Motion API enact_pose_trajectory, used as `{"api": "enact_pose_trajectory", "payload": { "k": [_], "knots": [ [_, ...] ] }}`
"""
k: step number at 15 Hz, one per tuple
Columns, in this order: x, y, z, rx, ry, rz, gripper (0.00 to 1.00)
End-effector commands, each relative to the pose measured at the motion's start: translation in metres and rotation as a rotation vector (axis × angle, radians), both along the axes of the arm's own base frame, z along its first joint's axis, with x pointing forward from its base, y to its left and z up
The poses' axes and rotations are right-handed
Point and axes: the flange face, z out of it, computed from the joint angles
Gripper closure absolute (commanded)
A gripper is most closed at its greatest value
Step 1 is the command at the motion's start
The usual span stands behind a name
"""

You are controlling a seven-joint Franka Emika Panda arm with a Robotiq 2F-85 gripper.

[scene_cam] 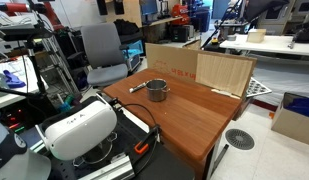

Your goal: Put the marker in the pot

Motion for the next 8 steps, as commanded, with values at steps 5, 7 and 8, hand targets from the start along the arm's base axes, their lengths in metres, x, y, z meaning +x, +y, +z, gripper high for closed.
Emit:
{"api": "enact_pose_trajectory", "payload": {
  "k": [5,7,8],
  "knots": [
    [0.0012,0.0013,-0.0012,-0.001,-0.007,0.000,0.00],
    [0.0036,0.0047,-0.0047,0.005,0.002,-0.001,0.00],
    [0.0052,0.0068,-0.0067,0.009,0.007,0.003,0.00]
  ]
}}
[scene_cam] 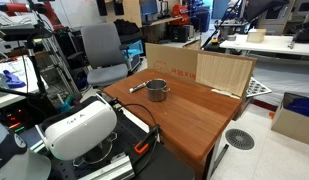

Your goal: Put the marker in the pot

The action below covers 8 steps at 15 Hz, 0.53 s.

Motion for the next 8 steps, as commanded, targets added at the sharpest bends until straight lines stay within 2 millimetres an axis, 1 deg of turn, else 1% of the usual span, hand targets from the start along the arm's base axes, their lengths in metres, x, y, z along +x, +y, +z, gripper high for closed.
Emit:
{"api": "enact_pose_trajectory", "payload": {
  "k": [1,4,6,8],
  "knots": [
    [0.007,0.008,-0.007,0.018,0.007,0.003,0.00],
    [0.013,0.016,-0.018,0.030,-0.014,0.003,0.00],
    [0.019,0.023,-0.029,0.033,-0.012,0.009,0.00],
    [0.026,0.031,-0.045,0.026,-0.007,0.017,0.00]
  ]
}}
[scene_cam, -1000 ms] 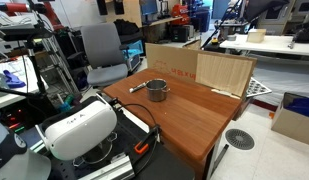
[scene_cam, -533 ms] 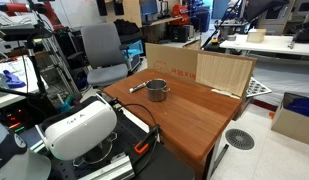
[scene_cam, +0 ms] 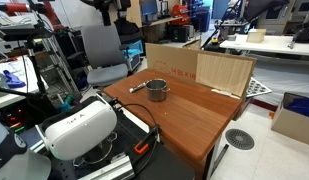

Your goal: Put the marker in the pot

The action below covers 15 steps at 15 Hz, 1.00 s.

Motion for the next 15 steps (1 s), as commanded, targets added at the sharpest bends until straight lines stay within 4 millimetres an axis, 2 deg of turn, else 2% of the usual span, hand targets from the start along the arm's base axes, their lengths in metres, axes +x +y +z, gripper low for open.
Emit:
{"api": "enact_pose_trajectory", "payload": {
  "k": [1,6,9,15],
  "knots": [
    [0.013,0.015,-0.025,0.002,0.013,0.009,0.00],
    [0.028,0.037,-0.078,-0.028,0.097,0.054,0.00],
    [0.041,0.044,-0.102,-0.027,0.103,0.060,0.00],
    [0.067,0.063,-0.131,-0.024,0.082,0.065,0.00]
  ]
}}
